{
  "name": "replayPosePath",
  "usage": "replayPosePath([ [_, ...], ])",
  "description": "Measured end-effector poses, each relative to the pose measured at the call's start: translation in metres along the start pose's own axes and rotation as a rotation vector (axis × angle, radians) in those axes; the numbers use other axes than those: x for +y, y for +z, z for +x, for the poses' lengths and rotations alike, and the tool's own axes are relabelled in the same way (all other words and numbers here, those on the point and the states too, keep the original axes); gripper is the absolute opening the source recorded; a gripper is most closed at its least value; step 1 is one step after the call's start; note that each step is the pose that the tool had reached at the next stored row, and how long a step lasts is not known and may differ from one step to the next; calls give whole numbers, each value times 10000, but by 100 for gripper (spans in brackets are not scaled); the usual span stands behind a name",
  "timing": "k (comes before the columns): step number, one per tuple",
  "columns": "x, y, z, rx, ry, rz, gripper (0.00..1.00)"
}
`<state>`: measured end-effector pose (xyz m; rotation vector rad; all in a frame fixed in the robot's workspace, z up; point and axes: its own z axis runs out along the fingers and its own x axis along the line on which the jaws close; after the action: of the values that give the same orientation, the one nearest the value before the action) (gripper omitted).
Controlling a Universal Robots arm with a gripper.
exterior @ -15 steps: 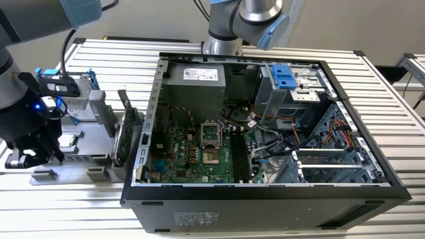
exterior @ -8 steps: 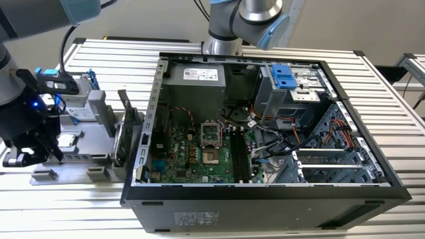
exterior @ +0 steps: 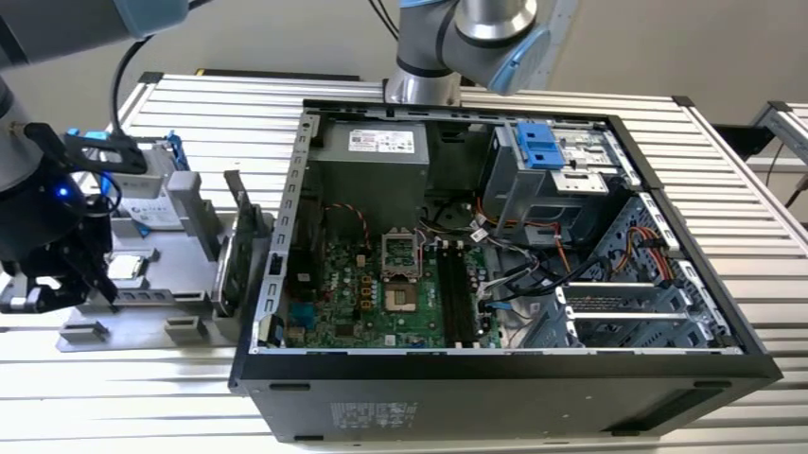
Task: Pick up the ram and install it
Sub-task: 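Pick up the ram and move it above insertion slot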
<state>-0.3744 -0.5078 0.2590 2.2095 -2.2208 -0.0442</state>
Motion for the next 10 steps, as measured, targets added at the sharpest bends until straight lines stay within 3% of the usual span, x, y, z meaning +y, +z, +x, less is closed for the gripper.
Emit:
replayPosePath([
  [10, 2, -76, -1, 1, 0, 0, 0],
])
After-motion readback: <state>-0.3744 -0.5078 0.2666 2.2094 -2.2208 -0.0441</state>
